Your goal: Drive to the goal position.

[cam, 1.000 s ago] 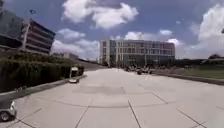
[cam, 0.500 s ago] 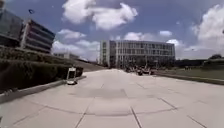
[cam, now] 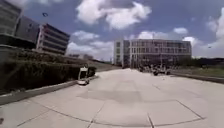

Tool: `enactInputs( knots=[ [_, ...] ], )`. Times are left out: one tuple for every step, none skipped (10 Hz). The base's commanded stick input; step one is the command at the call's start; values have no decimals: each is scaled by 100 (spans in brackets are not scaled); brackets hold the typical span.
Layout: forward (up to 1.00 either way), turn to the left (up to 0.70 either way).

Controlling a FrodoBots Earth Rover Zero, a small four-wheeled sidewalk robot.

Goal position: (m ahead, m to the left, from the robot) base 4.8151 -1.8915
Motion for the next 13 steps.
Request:
enactInputs(
  knots=[
    [50,0],
    [50,0],
    [50,0],
    [50,0],
    [50,0],
    [50,0],
    [50,0],
    [50,0],
    [50,0],
    [50,0],
    [50,0],
    [50,0],
    [50,0]
  ],
)
